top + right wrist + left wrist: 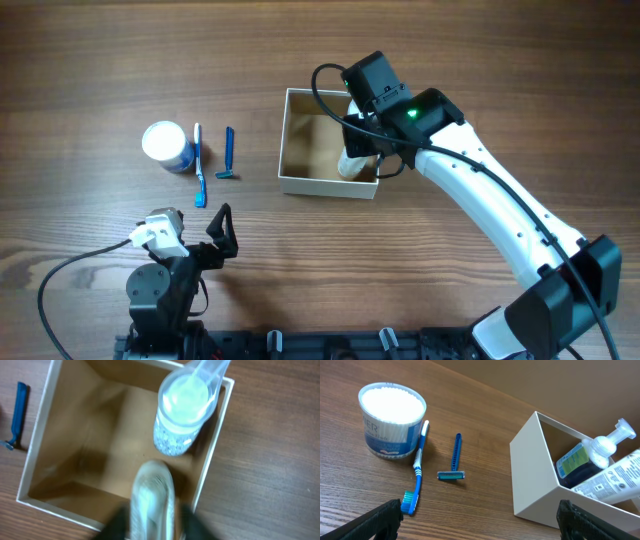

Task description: Pack container

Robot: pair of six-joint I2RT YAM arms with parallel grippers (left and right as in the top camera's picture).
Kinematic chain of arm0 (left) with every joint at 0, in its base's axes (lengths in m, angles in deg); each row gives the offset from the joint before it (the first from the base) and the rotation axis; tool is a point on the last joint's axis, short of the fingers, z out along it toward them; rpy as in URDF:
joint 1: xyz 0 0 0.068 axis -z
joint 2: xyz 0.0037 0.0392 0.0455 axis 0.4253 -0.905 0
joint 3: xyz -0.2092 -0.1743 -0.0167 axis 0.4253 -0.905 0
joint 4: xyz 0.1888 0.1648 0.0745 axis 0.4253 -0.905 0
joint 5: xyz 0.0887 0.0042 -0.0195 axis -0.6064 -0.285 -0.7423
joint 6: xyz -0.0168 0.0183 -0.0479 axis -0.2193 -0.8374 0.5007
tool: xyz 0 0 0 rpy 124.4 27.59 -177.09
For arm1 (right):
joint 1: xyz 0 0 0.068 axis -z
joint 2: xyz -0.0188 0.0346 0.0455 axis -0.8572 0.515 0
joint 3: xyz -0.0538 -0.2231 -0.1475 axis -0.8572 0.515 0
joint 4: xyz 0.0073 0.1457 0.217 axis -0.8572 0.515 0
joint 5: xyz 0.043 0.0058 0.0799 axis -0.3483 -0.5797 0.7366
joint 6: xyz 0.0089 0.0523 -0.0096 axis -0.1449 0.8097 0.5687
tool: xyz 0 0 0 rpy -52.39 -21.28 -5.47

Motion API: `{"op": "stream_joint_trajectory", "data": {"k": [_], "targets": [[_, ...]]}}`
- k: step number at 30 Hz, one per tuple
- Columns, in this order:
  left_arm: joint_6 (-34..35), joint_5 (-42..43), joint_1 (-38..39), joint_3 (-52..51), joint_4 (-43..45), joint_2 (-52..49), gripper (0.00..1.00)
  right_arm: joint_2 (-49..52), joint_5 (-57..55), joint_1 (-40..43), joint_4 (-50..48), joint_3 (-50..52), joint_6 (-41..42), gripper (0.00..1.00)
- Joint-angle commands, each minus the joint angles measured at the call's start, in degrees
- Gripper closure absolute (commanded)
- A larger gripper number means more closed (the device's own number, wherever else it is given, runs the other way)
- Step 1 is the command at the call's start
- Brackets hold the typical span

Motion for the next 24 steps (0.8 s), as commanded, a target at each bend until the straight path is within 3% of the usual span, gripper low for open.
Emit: {"op": "stream_joint_trajectory", "data": {"k": [1, 2, 8, 13, 18, 24], "targets": [[-0.72, 0.04, -0.42, -0.13, 0.20, 0.44, 0.00, -2.08, -1.84, -0.02, 1.42, -0.44, 0.70, 0.06], [-0.72, 0.04, -0.42, -0.13, 0.20, 0.42, 0.00, -4.61, -4.22, 0.13, 2.60, -0.44, 3.13, 0.00], [-0.72, 0.04, -0.42, -0.13, 0.20, 0.44, 0.00, -26.45, -7.26, 7.34, 10.12, -0.44, 8.20, 0.00], [-0.72, 0.07, -0.42, -0.13, 0.20, 0.44, 0.00, -42.45, -12.46, 13.66, 12.22, -0.44, 7.52, 0.00], [-0.90, -5.57, -0.42, -0.13, 0.20, 0.44, 0.00, -47.82, -12.39, 13.66, 12.79, -0.44, 7.50, 0.00], [-0.24, -3.54, -0.42, -0.13, 0.28, 0.42, 0.00, -47.41, -12.37, 13.66, 12.90, -0.44, 7.56, 0.00]]}}
